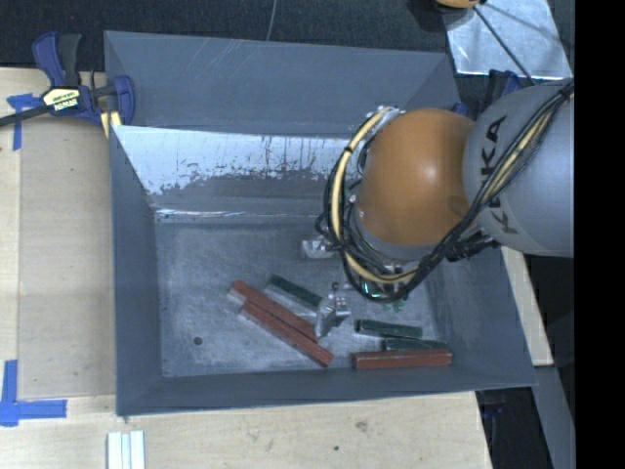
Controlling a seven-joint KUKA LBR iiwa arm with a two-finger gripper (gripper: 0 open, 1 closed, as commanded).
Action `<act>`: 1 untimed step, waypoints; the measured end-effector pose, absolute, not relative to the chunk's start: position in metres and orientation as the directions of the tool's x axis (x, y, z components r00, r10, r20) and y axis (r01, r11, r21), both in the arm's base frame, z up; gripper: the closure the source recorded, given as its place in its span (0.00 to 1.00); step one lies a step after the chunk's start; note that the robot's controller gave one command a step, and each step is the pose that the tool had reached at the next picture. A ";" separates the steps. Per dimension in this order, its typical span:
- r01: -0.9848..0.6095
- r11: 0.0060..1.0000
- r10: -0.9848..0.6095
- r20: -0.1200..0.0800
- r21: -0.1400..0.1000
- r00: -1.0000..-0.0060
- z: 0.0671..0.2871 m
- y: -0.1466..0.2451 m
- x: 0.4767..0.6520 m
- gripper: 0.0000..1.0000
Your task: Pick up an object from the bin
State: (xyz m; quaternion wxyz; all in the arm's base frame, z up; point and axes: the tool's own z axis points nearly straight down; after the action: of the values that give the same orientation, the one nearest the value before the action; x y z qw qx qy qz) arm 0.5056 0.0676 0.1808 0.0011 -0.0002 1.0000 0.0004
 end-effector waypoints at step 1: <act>0.002 1.000 0.002 -0.031 0.003 -1.000 0.078 0.070 0.543 1.00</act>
Offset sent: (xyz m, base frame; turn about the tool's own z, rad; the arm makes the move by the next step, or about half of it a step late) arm 0.0000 0.0000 0.0000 0.0000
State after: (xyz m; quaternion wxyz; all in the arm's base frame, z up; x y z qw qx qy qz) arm 0.5435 0.0698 0.0784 0.0155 0.0010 0.9999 0.0016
